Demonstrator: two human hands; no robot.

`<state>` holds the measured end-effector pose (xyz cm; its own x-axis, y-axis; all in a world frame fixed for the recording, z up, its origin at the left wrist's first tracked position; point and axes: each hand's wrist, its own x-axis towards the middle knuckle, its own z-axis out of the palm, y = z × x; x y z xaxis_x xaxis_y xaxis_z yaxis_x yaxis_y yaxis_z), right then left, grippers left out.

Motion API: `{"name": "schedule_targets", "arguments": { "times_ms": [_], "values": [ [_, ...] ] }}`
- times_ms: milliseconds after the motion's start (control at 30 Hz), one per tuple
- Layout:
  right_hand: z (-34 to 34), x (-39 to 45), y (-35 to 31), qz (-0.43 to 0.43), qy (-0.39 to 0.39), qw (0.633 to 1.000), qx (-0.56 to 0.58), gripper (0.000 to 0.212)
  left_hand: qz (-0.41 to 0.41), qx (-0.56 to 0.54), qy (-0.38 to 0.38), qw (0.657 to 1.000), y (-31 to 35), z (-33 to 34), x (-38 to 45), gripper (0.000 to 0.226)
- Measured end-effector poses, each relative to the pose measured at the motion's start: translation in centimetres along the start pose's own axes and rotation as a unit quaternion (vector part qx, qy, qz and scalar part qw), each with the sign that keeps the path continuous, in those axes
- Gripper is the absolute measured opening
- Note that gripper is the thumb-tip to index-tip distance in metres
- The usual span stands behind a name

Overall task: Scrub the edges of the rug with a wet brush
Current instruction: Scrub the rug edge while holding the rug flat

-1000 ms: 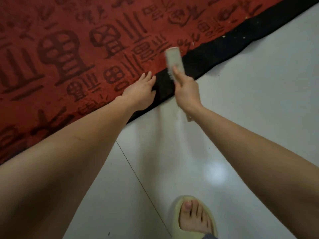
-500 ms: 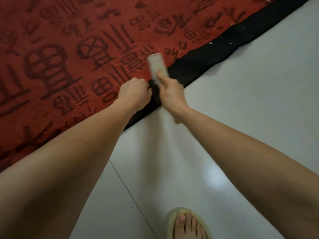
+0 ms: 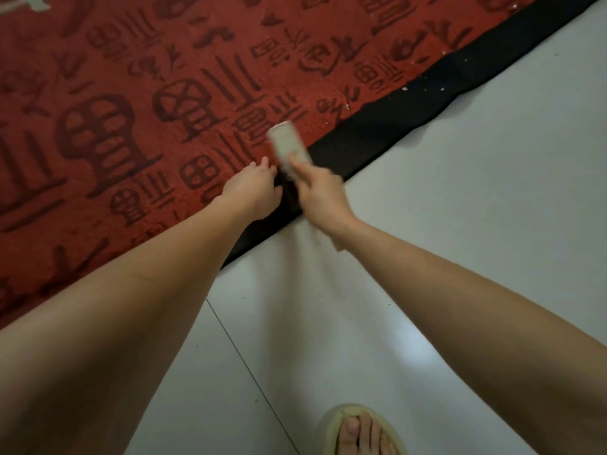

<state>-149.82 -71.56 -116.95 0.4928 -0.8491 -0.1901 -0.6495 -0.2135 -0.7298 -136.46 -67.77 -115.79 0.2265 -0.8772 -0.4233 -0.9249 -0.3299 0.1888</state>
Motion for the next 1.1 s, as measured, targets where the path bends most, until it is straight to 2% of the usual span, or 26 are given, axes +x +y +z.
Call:
{"name": "schedule_targets", "arguments": {
  "times_ms": [33,67,133,200,233,267,333,400,433,500,567,600,667,733,767,800,900,967,1000,1033,1067,1100],
  "values": [
    [0.7,0.4,0.0,-0.014,-0.036,0.999,-0.021,0.045,0.005,-0.002,-0.019,1.000,-0.4,0.4,-0.4,0.053],
    [0.3,0.6,0.5,-0.005,-0.036,0.998,-0.045,0.045,0.012,-0.001,-0.030,0.999,-0.7,0.6,-0.8,0.056],
    [-2.8,0.6,3.0,0.086,0.042,0.993,-0.073,0.047,0.023,0.002,-0.040,0.999,-1.4,0.7,-1.5,0.057],
    [-7.4,-0.5,6.0,0.238,0.165,0.955,-0.067,0.051,0.026,-0.007,-0.049,0.998,-1.8,0.6,-2.0,0.057],
    [-8.9,-1.7,6.8,0.292,0.203,0.933,-0.061,0.052,0.028,-0.018,-0.049,0.998,-2.0,0.6,-2.2,0.056],
    [-9.3,-2.9,6.7,0.308,0.221,0.923,-0.061,0.051,0.031,-0.032,-0.042,0.998,-2.2,0.6,-2.3,0.055],
    [-6.6,-4.1,4.3,0.223,0.199,0.953,-0.053,0.049,0.017,-0.070,-0.009,0.997,-3.0,0.8,-2.9,0.055],
    [-1.0,-4.5,0.4,0.088,0.099,0.991,-0.034,0.045,-0.020,-0.097,0.022,0.995,-4.7,1.7,-4.7,0.057],
    [1.9,-4.8,-1.7,0.029,0.040,0.998,-0.028,0.045,-0.041,-0.102,0.031,0.993,-5.9,2.5,-5.8,0.060],
    [7.1,-6.1,-5.2,-0.061,-0.074,0.995,-0.031,0.049,-0.082,-0.103,0.030,0.991,-9.0,4.0,-8.3,0.066],
    [9.4,-7.8,-6.0,-0.092,-0.146,0.984,-0.052,0.052,-0.103,-0.091,-0.023,0.990,-11.9,5.0,-11.4,0.071],
    [9.2,-8.3,-5.3,-0.092,-0.148,0.982,-0.072,0.051,-0.102,-0.080,-0.058,0.990,-12.9,5.4,-13.1,0.073],
    [6.6,-8.6,-3.0,-0.047,-0.082,0.989,-0.110,0.048,-0.080,-0.064,-0.100,0.990,-14.7,5.6,-15.7,0.073],
    [2.6,-8.6,-0.9,0.042,0.001,0.988,-0.149,0.050,-0.058,-0.055,-0.115,0.990,-15.5,5.5,-16.9,0.071],
    [1.5,-8.8,-0.8,0.060,0.028,0.982,-0.176,0.052,-0.047,-0.047,-0.116,0.991,-16.0,5.6,-17.2,0.071],
    [1.6,-8.9,-1.9,0.043,0.039,0.979,-0.195,0.054,-0.044,-0.046,-0.107,0.992,-16.7,5.4,-17.5,0.071],
    [5.5,-8.1,-6.2,-0.091,-0.019,0.972,-0.214,0.062,-0.092,-0.063,-0.054,0.992,-18.0,5.2,-17.9,0.080],
    [8.2,-7.0,-8.3,-0.074,-0.058,0.969,-0.227,0.068,-0.151,-0.054,-0.052,0.986,-19.1,5.3,-19.1,0.090],
    [9.0,-7.0,-8.7,-0.073,-0.091,0.963,-0.245,0.069,-0.170,-0.052,-0.067,0.982,-19.6,5.6,-19.8,0.094],
    [9.5,-7.7,-8.6,-0.120,-0.145,0.943,-0.276,0.069,-0.178,-0.057,-0.080,0.979,-20.2,5.9,-20.5,0.097],
    [9.7,-9.2,-8.4,-0.201,-0.226,0.902,-0.308,0.067,-0.177,-0.062,-0.087,0.978,-20.9,6.2,-21.2,0.100],
    [9.6,-11.1,-8.1,-0.286,-0.321,0.835,-0.343,0.064,-0.165,-0.061,-0.093,0.980,-21.6,6.4,-21.9,0.103]
  ]
}}
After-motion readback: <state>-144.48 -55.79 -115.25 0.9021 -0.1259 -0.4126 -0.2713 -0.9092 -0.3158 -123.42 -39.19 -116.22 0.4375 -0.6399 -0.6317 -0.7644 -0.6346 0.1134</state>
